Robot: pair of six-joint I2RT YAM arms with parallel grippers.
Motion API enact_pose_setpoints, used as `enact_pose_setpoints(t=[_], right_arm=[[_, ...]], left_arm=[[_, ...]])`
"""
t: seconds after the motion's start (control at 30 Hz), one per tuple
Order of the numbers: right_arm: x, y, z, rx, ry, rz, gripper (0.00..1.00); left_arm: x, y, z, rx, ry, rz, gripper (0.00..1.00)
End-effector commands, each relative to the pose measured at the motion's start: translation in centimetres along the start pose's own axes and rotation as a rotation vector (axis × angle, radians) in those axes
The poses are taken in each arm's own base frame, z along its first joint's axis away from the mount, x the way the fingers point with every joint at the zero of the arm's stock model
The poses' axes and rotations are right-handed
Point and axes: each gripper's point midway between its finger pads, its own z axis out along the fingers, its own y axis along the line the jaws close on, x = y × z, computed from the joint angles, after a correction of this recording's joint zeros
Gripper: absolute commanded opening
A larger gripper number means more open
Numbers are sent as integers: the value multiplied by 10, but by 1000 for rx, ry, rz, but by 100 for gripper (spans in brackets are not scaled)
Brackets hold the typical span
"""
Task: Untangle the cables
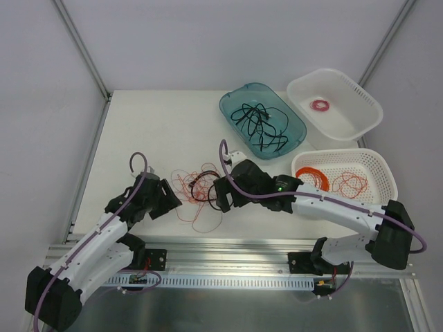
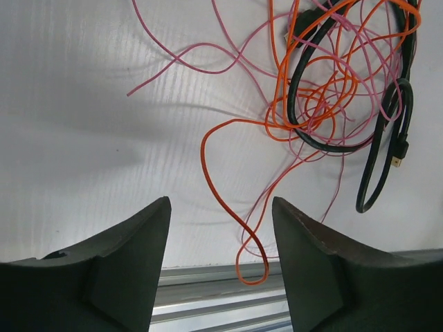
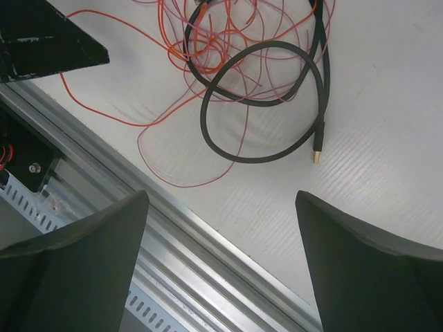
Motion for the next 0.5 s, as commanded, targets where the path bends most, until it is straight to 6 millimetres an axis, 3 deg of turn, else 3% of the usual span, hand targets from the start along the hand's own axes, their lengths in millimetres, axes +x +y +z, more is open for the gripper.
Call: enact_pose_setpoints(t=[0.0,0.07,0.13,0.2,0.27,0.47], right_arm=[[-1,14,18,-48,-28,69,92],[-5,20,26,-67,-44,92,92],[-8,26,37,-76,-32,86,91],[-14,31,45,-88,-40,61,90],[-23,34,56,-79,-52,45,90],[-28,3,100,86,-31,69,89]], left_arm=[[7,-4,0,7,36,-23,58],[2,-14,-5,35,28,-3,44],[-7,-24,-12,68,3,15,15],[-12,-31,-21,95,-20,25,0],[-23,-42,-36,132,-60,45,0],[-58,-80,-98,228,-154,121,0]])
